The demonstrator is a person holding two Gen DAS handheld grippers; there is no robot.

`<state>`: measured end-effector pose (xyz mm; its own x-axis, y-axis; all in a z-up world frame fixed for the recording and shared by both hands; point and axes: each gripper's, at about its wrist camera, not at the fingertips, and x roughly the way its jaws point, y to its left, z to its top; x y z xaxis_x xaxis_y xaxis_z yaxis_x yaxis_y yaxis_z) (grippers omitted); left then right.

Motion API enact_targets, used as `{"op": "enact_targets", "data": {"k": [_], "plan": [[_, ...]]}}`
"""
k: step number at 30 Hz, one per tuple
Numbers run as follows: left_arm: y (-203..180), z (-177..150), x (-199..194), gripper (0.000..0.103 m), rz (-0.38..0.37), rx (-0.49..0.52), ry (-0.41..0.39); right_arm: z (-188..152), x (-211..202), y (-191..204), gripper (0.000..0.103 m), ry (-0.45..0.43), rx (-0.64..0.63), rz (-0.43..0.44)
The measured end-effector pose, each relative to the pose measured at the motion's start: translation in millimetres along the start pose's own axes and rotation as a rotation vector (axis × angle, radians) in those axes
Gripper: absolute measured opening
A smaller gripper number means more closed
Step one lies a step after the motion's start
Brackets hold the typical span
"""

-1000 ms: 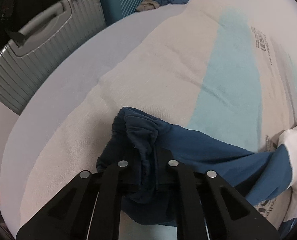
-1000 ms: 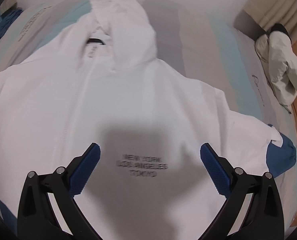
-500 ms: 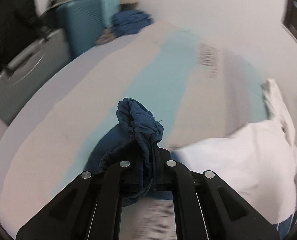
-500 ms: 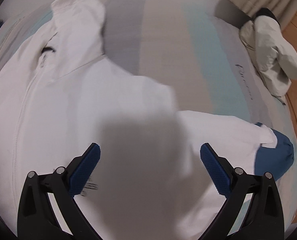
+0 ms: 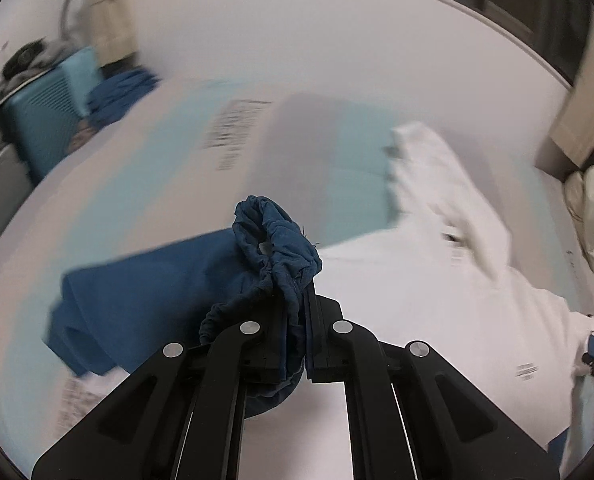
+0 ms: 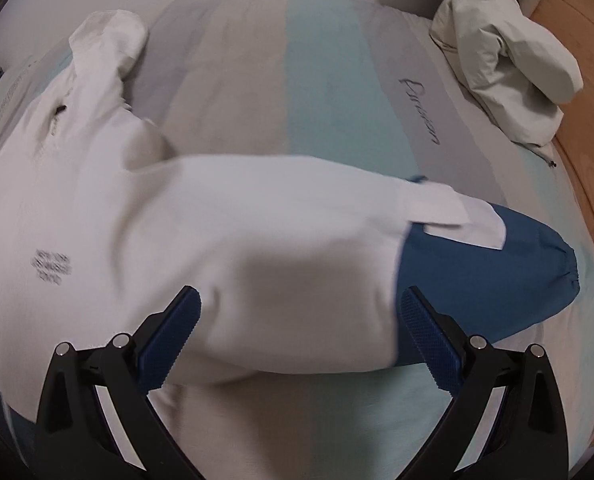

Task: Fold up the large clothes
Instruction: 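Grasp one blue cuff with the left tool and lift it across the body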

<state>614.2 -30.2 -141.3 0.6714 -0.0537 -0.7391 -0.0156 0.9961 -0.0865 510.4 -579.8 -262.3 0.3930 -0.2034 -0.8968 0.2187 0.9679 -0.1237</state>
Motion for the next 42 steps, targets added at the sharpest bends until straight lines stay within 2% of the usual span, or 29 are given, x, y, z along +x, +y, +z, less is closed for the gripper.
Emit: {"op": "enact_targets", "data": {"k": [3,7,11,14,18,21,25,33,34,36,38,41,42], "plan": [[-77,-6,11,0.004,-0.030,0.049,-0.014,-3,7,-17,0.096,0.003,-0.012,0.029],[-180,-25,34,0.004,-0.074,0.063,0.009,3,16,-30,0.096,-0.013,-0.032,0.066],[-288,-56,48,0.004,-0.111,0.109,0.024,11,26,-42,0.096,-0.012,-0.042,0.088],[-345,-81,56,0.004,-0.112,0.163,0.041,13,31,-55,0.096,-0.012,-0.028,0.122],[-393,-104,58,0.004,-0.100,0.214,0.051,11,40,-71,0.096,-0.007,-0.026,0.167],[-414,-114,63,0.005,-0.088,0.235,0.069,6,46,-80,0.096,-0.007,-0.045,0.175],[-436,-123,65,0.005,-0.068,0.275,0.072,-2,56,-96,0.096,0.008,-0.030,0.181],[-460,-146,94,0.010,-0.050,0.343,0.157,-5,57,-107,0.096,0.018,-0.005,0.169],[-461,-149,95,0.014,-0.047,0.355,0.156,-5,55,-106,0.096,0.015,-0.004,0.169],[-464,-152,96,0.033,-0.056,0.368,0.157,-4,50,-104,0.096,0.008,-0.006,0.171],[-465,-149,91,0.082,-0.074,0.362,0.161,-3,45,-100,0.096,0.006,-0.018,0.170],[-460,-140,73,0.094,-0.148,0.328,0.147,1,32,-92,0.096,-0.010,-0.059,0.169],[-457,-134,62,0.095,-0.178,0.325,0.143,2,26,-90,0.096,-0.019,-0.068,0.172]]}}
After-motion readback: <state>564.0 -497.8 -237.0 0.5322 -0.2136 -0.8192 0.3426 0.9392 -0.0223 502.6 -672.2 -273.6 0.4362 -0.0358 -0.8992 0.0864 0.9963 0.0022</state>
